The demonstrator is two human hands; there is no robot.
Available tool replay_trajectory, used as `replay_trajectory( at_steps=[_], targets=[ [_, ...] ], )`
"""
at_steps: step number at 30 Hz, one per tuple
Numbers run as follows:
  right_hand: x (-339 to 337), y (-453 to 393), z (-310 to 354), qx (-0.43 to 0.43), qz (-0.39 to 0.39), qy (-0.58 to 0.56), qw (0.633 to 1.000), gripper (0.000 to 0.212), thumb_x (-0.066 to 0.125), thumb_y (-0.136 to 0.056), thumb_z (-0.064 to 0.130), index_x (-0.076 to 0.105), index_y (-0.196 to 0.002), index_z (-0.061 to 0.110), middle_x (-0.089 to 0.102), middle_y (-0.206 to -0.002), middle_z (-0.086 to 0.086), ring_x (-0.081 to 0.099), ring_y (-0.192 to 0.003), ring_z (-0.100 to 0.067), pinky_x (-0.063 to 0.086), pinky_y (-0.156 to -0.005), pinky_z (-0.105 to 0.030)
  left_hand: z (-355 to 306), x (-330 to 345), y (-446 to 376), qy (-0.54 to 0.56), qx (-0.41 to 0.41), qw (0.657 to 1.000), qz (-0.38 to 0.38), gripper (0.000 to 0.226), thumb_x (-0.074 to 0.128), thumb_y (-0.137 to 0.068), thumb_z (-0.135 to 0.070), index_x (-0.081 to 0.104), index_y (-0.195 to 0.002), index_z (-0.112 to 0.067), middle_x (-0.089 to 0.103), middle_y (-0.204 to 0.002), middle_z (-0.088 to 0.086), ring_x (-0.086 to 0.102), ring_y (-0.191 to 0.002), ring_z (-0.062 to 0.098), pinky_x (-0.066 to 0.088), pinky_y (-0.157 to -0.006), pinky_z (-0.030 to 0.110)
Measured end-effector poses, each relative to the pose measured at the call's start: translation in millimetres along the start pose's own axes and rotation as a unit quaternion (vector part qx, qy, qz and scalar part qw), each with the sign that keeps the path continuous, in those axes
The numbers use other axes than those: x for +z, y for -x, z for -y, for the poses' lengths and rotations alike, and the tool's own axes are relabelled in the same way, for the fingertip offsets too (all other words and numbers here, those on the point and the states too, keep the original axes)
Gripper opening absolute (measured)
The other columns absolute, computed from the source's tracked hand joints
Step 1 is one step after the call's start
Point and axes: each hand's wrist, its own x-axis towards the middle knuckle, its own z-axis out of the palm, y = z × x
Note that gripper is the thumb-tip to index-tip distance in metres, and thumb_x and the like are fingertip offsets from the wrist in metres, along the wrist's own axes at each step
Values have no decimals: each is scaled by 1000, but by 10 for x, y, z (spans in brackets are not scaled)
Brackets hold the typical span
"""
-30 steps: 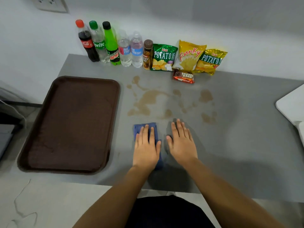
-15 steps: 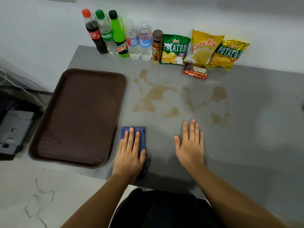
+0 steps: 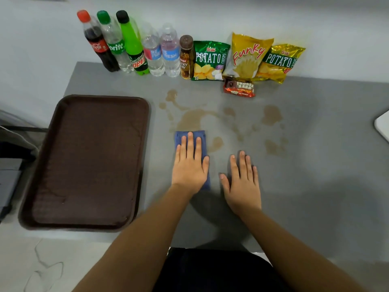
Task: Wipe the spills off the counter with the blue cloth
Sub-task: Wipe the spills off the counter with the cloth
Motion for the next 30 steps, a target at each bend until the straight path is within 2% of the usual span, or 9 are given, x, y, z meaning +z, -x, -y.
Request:
replay_trajectory(
  at_steps=[2, 6, 11, 15, 17, 19, 22, 27, 30],
  targets=[
    [-2, 0, 3, 3, -2, -10, 1000, 75, 21, -102, 59, 8, -165, 21, -2, -173, -6, -4, -160, -25, 5, -130, -46, -28, 23, 114, 1, 21, 1000, 8, 71, 12, -108, -51, -4, -165, -12, -12, -172, 16, -11, -160, 33, 0, -131, 48],
    [4, 8, 0, -1, -16, -10, 1000, 74, 25, -102, 57, 11, -165, 20, 1, -173, -7, -1, -160, -26, 8, -129, -47, 63, 83, 510, -12, 54, 998, -16, 71, 22, -109, -48, 11, -165, -7, 5, -172, 21, 4, -160, 36, 9, -130, 49],
    [40, 20, -16, -1, -23, -12, 1000, 73, 27, -104, 56, 10, -165, 20, 1, -173, -8, 0, -160, -26, 10, -129, -48, 431, 76, 713, -21, 16, 999, -20, 73, 28, -107, -46, 11, -165, -4, 2, -171, 27, 5, -160, 41, 16, -129, 52],
    [52, 12, -38, 0, -24, -19, 1000, 73, 29, -104, 56, 10, -165, 21, 0, -174, -5, -2, -160, -24, 10, -129, -47, 500, -23, 419, -18, -22, 999, -43, 72, 34, -105, -41, 21, -163, 0, 13, -168, 31, 16, -157, 48, 22, -127, 56],
    [58, 18, -33, 1, -27, -18, 999, 72, 30, -104, 55, 11, -165, 21, 2, -174, -5, 0, -160, -24, 10, -129, -47, 548, -102, 162, -11, -29, 998, -52, 70, 38, -105, -38, 23, -163, -1, 15, -168, 32, 17, -156, 49, 21, -127, 56],
    [57, 24, -20, 3, -24, -17, 1000, 72, 29, -105, 56, 11, -165, 21, 1, -174, -5, -2, -160, -24, 10, -129, -47, 559, -193, -144, 2, -32, 998, -46, 71, 41, -106, -37, 19, -164, -3, 9, -169, 30, 10, -158, 46, 13, -129, 54],
    [42, 18, -10, 5, -6, -20, 1000, 73, 25, -105, 58, 4, -165, 24, -5, -174, -3, -10, -160, -21, 7, -130, -46, 384, -255, -550, 4, -40, 999, -21, 72, 31, -108, -42, 4, -166, -9, -6, -172, 25, -4, -160, 40, 2, -131, 49],
    [21, 7, -24, 7, -4, -12, 1000, 73, 28, -105, 57, 4, -165, 23, -7, -173, -3, -10, -160, -20, 6, -130, -44, -115, -121, -614, -16, 62, 998, 3, 72, 18, -108, -48, -5, -166, -13, -13, -172, 20, -10, -161, 33, -4, -131, 44],
    [16, 5, -26, 6, -2, -11, 1000, 74, 29, -105, 58, 4, -165, 23, -7, -173, -3, -9, -160, -19, 6, -130, -44, -135, -33, -373, -1, 104, 995, -1, 72, 20, -107, -51, 2, -167, -14, -7, -173, 17, -6, -161, 30, -1, -131, 42]
  ],
)
